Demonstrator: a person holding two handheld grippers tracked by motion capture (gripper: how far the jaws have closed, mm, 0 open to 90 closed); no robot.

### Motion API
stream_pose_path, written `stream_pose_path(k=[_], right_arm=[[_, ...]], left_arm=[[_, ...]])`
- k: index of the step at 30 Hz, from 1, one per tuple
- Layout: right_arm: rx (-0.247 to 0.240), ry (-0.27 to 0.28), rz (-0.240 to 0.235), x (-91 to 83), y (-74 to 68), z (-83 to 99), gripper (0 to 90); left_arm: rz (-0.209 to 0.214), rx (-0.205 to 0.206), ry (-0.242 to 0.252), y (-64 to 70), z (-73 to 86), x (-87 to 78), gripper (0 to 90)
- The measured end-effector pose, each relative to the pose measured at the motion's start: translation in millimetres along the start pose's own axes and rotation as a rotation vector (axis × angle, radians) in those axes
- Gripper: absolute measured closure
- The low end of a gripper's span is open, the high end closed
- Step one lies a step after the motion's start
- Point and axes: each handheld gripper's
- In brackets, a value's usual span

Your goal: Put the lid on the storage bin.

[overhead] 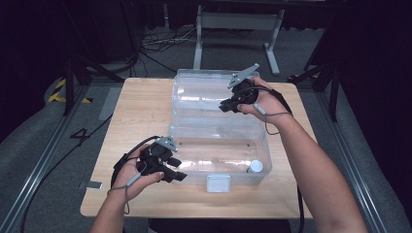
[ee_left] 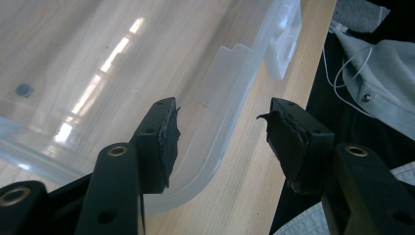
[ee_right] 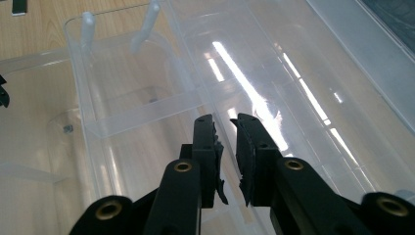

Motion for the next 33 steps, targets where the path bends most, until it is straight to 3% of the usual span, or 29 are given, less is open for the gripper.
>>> stream_pose_path(k=[11,17,21,22,33], right_arm=[[0.022,0.011,-0.002,-0.1,-0.6,2.0,79.2],[0.032,0.013,-0.006,0.0,-0.5,2.8,79.5],[0.031,0.014,-0.005,-0.2,-0.7,3.0,79.7],[0.030,0.014,-0.005,-0.1,-0.9,2.8,79.7],[0.020,0.020,0.006,-0.9,-5.0,2.8,79.9]], left_arm=[[0.017,0.013,-0.064,-5.8,-2.5,18.5,49.6],[0.028,0.029,-0.093,-6.8,-3.4,28.0,62.1],[-0.011,0.036,-0.108,-7.9,-3.6,29.0,73.7],[-0.005,0.033,-0.110,-8.6,-3.5,29.0,75.2],[-0.018,0.065,-0.125,-8.1,-3.5,31.0,76.6]])
Point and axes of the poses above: each handheld gripper's, and its own axes: x roughly forward along the jaws, z roughly out of its underside, y roughly to its right, and after that the axes turned 15 degrees about z, right-handed
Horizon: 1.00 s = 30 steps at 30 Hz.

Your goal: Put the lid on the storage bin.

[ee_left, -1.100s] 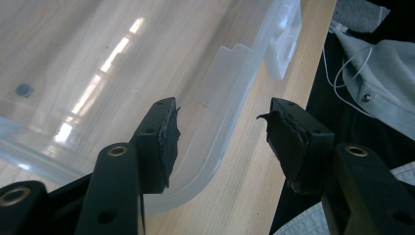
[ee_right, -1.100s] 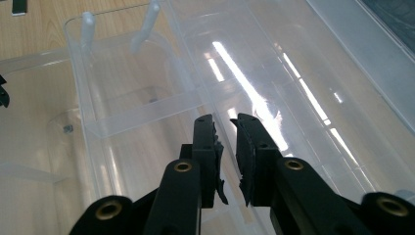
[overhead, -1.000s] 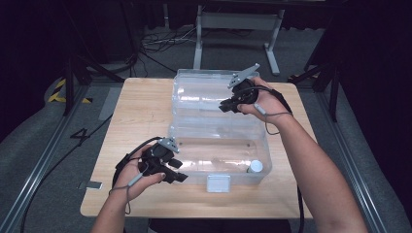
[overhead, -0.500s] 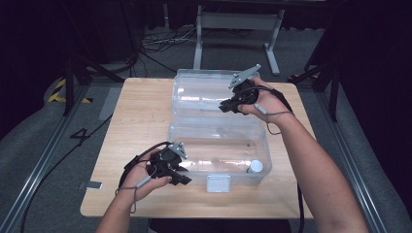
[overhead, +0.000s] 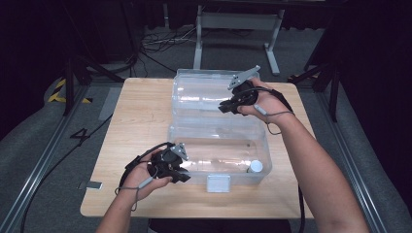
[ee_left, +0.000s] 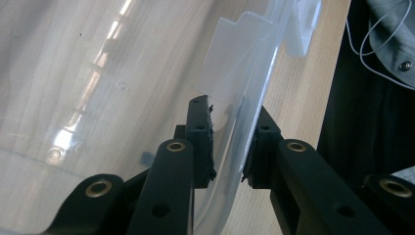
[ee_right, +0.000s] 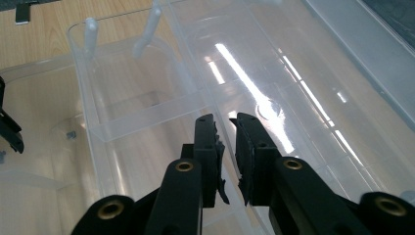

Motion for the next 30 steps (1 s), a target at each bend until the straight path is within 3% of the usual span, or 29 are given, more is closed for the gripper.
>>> stream_pose_path(k=[9,30], right_arm=[[-0.004,0.008,0.001,-2.8,-4.4,0.8,80.0],[-0.074,0.028,-0.008,-24.3,-24.8,1.8,80.5]], left_arm=[[0.001,0.002,-0.005,0.2,0.1,0.0,76.7],[0.001,0.001,-0.002,0.0,0.2,0.3,76.6]])
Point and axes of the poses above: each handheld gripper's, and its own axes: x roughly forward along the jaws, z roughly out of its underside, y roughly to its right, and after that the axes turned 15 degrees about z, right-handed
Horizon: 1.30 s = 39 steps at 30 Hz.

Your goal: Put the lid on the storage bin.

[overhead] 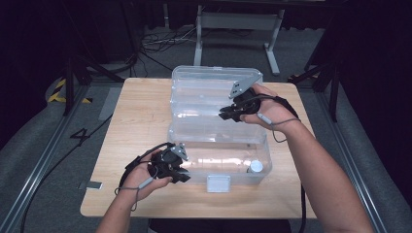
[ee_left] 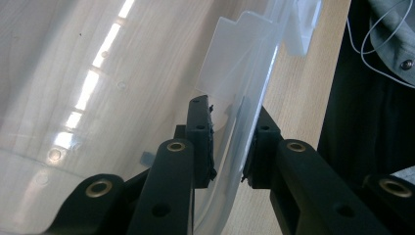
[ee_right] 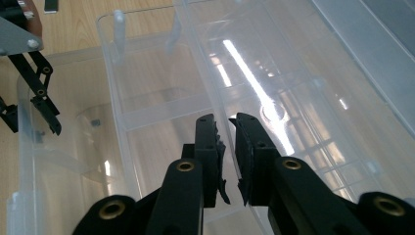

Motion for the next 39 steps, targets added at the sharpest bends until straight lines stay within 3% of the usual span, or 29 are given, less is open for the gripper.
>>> stream_pose_path(k=[39], right_arm=[[-0.069,0.007,-0.005,-23.1,-30.1,7.0,80.5]], left_arm=[[0.001,-0.003,0.003,-0.1,0.3,0.1,76.5]])
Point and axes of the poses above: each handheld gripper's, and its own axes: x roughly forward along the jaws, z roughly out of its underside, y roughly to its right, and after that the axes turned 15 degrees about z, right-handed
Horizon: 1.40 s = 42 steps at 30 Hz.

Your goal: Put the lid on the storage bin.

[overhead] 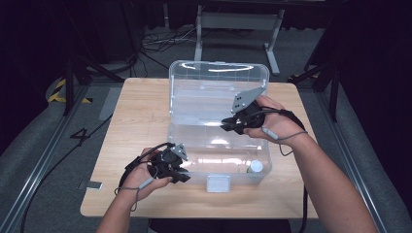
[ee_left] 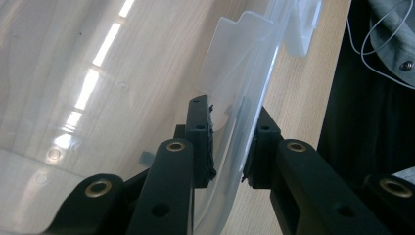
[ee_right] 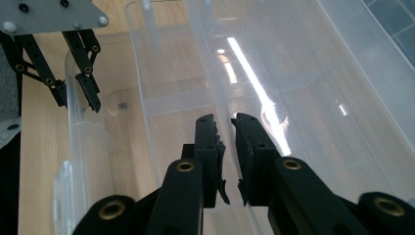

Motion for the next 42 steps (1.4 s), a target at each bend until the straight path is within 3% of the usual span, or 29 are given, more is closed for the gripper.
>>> stream_pose_path(k=[21,42], right_arm=[[-0.060,-0.008,-0.003,-6.0,-14.5,0.9,79.8],[-0.073,-0.004,-0.020,-9.0,-24.4,4.8,79.4]], left_arm=[[-0.005,0.004,-0.004,0.6,0.2,0.1,76.5],[-0.012,0.007,-0.006,1.3,0.3,0.4,76.6]])
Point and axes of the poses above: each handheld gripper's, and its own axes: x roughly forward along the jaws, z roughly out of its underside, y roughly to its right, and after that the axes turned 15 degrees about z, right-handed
